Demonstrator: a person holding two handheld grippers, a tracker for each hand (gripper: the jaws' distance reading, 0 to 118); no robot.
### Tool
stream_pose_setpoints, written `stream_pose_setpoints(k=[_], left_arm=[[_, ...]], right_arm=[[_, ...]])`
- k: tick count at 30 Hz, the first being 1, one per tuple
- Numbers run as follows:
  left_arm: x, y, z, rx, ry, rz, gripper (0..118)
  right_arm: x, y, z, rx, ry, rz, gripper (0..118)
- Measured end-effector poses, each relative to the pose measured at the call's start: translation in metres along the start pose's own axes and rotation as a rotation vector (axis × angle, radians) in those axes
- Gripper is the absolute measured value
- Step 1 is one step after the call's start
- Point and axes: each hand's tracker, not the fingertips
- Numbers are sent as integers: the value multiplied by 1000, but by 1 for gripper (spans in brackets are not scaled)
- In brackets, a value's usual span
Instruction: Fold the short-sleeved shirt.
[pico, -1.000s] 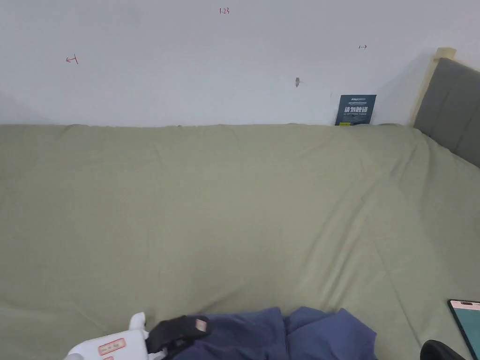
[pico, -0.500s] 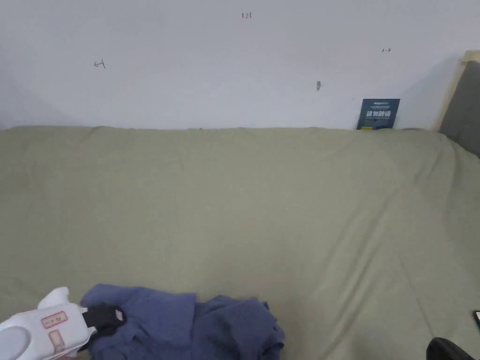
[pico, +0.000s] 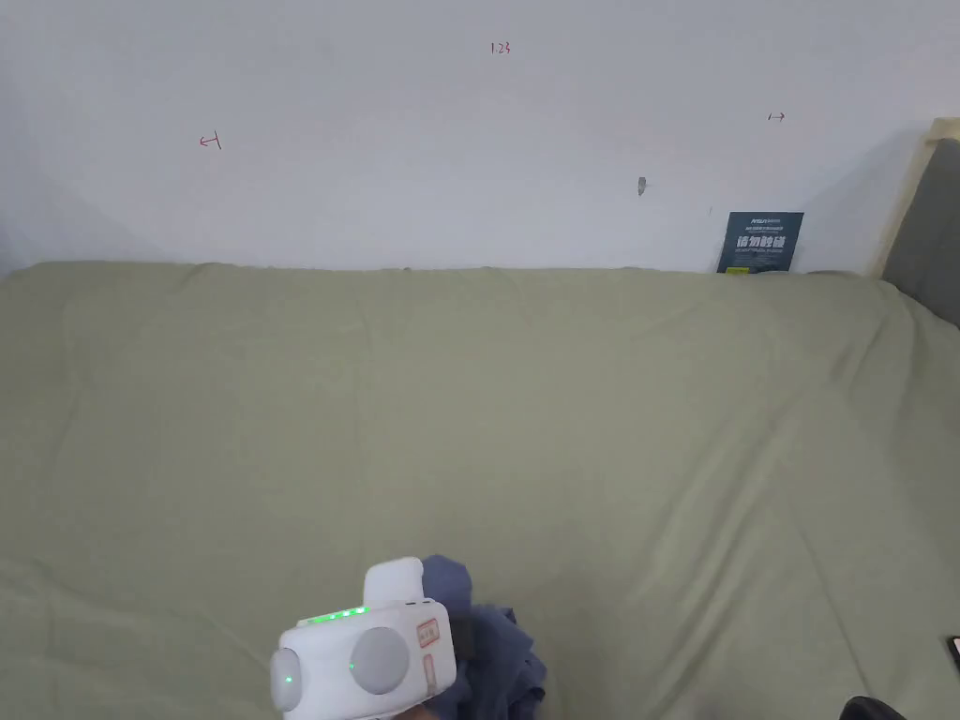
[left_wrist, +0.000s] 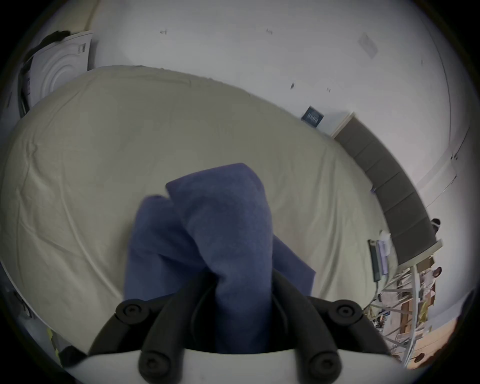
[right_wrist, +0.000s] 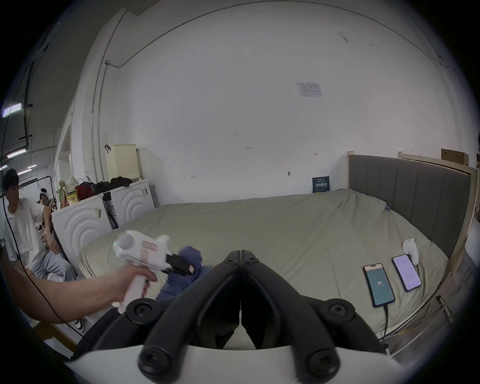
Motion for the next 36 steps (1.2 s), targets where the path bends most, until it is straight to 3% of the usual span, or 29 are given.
stream_pose_setpoints(k=[1,3,4,8,11,12,13,14,15,16,21,23,27,28,31,32,33,34,36], left_arm=[[-6,2,-3,-18,-14,24,20],[-15,11,15,-45,-157,72,81],[-16,13,36,-5,-193,55,104],[-21,22,135,297,-187,-156,108],[-54,26,156,443,-75,-89,110],[-64,23,152,434,-19,-24,110],[-70,22,141,377,-7,24,97],[-74,18,126,298,-43,56,63],[-69,10,108,223,-108,75,14],[-51,0,87,173,-129,78,1],[18,-43,-2,-13,-324,-29,0],[24,-48,-25,-101,-329,-10,1],[-11,-29,14,34,-314,-23,1],[-14,-24,35,87,-303,-46,18],[-53,-10,78,197,-222,-56,46],[-79,-7,76,194,-207,-44,81],[-97,-6,79,197,-211,-30,102],[-112,-3,79,200,-209,-4,105],[-145,-1,61,129,-206,100,105]], right_arm=[[2,0,1,1,-4,-1,0],[5,1,1,-1,-7,1,0],[5,1,1,-1,-7,5,0],[4,2,-6,-12,5,13,0],[2,-4,-15,-31,13,7,0],[1,-5,-18,-40,16,1,0],[-1,-6,-21,-47,19,-6,0],[-3,-7,-24,-57,25,-14,0],[-4,-7,-29,-68,31,-19,0],[-6,-8,-34,-77,39,-20,0],[-25,-10,-81,-189,137,-4,0],[-35,-15,-111,-219,201,4,0],[-56,-42,-195,-350,326,-40,0],[-59,-51,-217,-388,353,-78,0],[-57,-95,-281,-552,423,-228,0],[-55,-109,-293,-612,391,-227,0],[-53,-119,-300,-647,316,-190,0],[-49,-128,-304,-668,256,-162,0],[-30,-137,-306,-647,251,-297,0]])
